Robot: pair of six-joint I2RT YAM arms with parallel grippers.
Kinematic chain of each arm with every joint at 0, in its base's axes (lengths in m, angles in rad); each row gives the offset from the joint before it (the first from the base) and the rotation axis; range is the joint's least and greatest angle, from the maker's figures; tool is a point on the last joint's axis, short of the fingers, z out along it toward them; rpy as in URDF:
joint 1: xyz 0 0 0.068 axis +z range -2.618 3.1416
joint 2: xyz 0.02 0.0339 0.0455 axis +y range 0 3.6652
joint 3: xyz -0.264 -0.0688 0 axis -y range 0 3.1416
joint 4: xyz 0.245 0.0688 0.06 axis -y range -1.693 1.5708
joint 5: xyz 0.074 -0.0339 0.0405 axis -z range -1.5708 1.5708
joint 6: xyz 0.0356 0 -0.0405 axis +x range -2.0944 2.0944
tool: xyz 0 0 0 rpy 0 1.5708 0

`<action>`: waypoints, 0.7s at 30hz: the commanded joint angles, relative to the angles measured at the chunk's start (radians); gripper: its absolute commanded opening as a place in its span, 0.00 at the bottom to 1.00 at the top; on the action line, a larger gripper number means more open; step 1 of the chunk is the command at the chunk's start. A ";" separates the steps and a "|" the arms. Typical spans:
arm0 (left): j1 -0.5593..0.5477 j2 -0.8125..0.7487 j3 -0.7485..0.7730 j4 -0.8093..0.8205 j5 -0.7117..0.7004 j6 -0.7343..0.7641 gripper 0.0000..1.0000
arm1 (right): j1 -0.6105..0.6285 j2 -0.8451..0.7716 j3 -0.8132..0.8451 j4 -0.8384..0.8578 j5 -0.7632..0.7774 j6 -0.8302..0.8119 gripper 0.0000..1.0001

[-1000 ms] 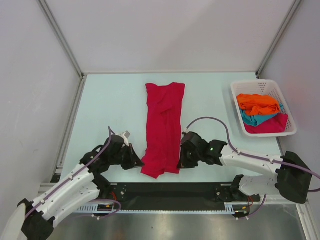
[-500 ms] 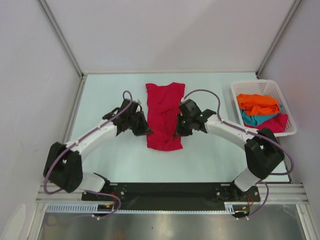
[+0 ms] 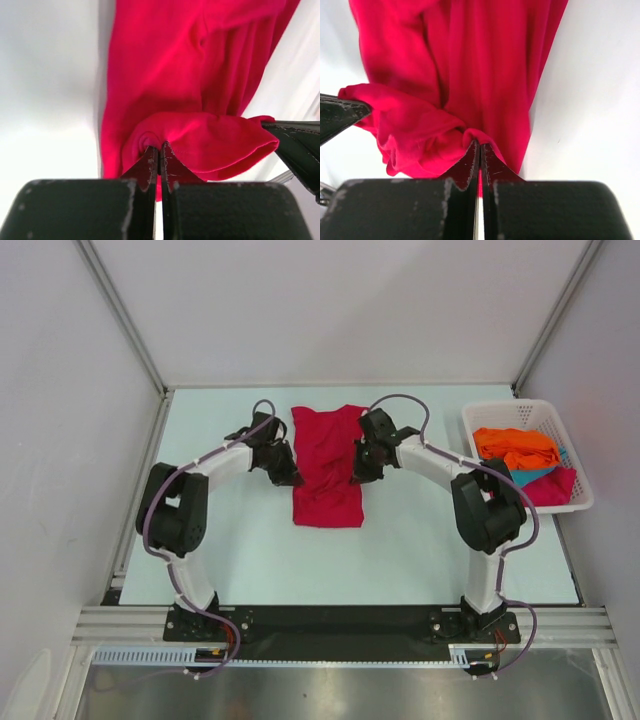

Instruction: Fold and stack the t-shirts

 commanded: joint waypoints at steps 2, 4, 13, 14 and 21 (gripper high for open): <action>0.044 0.050 0.096 0.014 0.017 0.023 0.00 | -0.028 0.070 0.108 -0.024 0.025 -0.047 0.00; 0.053 0.076 0.120 0.010 0.019 0.024 0.00 | -0.035 0.089 0.128 -0.026 0.029 -0.051 0.00; 0.065 0.146 0.206 -0.013 0.042 0.049 0.44 | -0.043 0.175 0.184 -0.038 0.019 -0.065 0.18; 0.065 0.132 0.206 -0.016 0.019 0.052 0.58 | -0.043 0.175 0.185 -0.036 0.021 -0.067 0.23; 0.064 0.061 0.220 -0.085 -0.079 0.084 0.97 | -0.025 0.144 0.245 -0.059 0.143 -0.119 0.33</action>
